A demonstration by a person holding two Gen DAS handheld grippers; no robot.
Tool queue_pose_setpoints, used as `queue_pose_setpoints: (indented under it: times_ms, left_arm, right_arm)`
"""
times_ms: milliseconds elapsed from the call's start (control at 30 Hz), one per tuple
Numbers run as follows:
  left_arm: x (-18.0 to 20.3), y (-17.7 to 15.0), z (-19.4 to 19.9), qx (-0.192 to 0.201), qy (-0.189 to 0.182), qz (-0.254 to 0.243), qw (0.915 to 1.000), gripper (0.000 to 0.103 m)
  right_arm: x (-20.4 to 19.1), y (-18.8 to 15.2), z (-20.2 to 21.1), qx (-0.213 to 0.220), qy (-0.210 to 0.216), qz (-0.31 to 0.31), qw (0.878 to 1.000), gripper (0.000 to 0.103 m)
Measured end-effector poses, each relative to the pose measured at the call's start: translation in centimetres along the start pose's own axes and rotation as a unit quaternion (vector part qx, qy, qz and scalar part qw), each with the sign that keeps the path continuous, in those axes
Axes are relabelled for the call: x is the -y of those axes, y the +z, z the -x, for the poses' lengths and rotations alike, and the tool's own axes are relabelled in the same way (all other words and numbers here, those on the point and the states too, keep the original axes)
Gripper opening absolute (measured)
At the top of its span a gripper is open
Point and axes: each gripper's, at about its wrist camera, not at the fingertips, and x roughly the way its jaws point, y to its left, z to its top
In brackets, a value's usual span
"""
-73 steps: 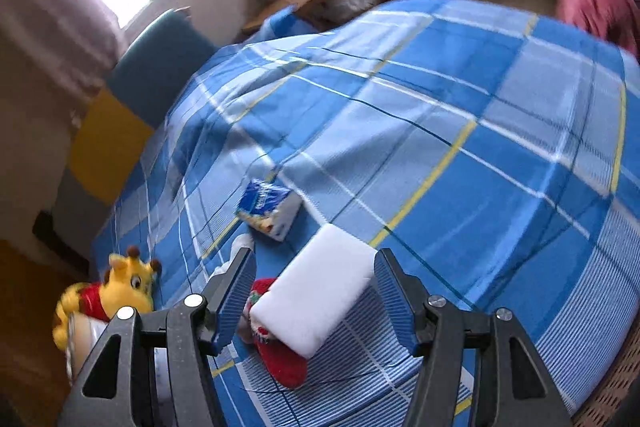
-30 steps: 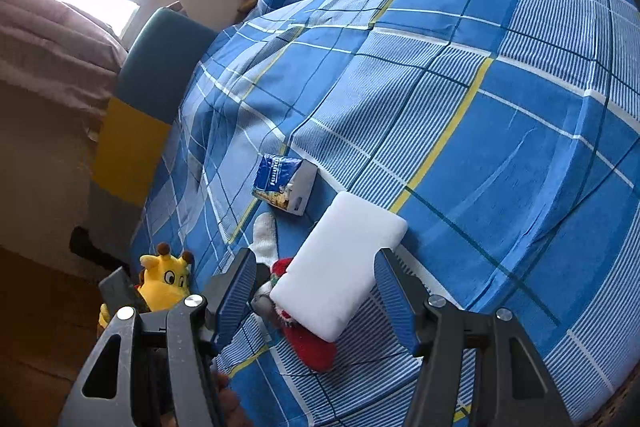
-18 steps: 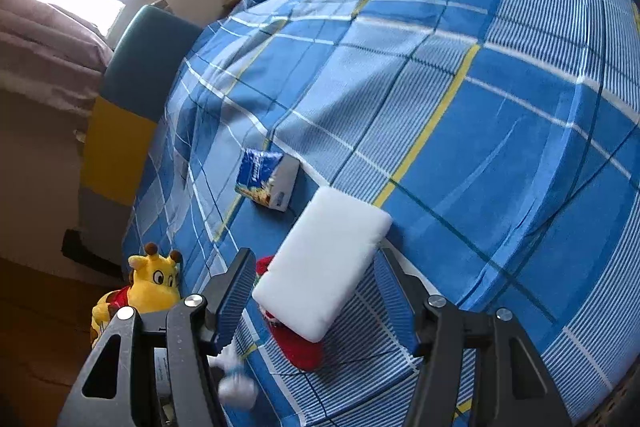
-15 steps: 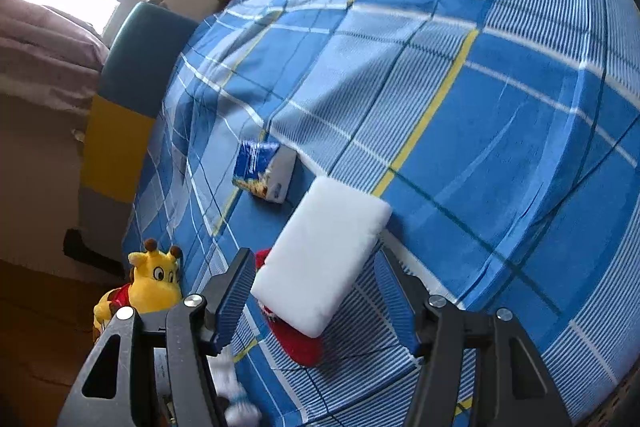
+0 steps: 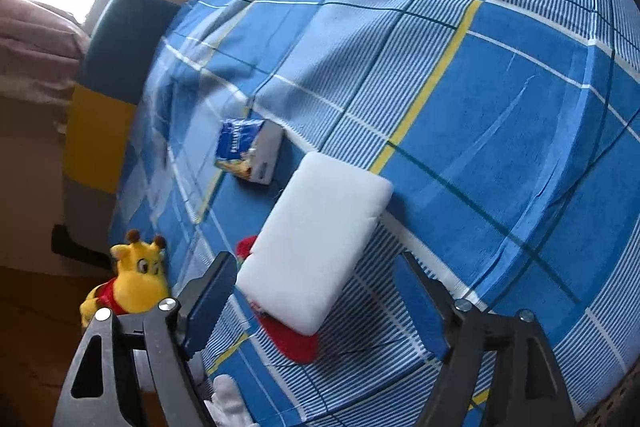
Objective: Organize soft objects
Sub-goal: 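Grasp the white knit glove with the left tool while the right tool approaches the white sponge, then grasp the white sponge with the right tool while the left tool holds the glove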
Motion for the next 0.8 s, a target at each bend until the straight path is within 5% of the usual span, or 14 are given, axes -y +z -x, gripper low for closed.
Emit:
queue_pose_setpoints:
  times_ms: [333,500,633,800]
  left_arm:
    - [0.3,-0.4,0.0,0.012,0.007,-0.008,0.9999,0.036]
    - [0.3,-0.6,-0.2,0.014,0.007,-0.003,0.9999,0.038]
    - [0.7,-0.7,-0.3,0.017,0.015,-0.010,0.9997,0.038]
    - [0.8,-0.8,-0.3,0.020,0.021,-0.015,0.9995,0.038]
  right_arm:
    - [-1.4,1.1,-1.8,0.017,-0.032,-0.007,0.999,0.082]
    - [-2.7,0.9,-2.9,0.027,-0.076,0.059,0.995,0.082]
    - [-3.1,0.6,-2.9,0.035,-0.096,0.092,0.990,0.066]
    - [-3.3,0.8,-2.0,0.072,-0.166,0.115,0.977,0.063]
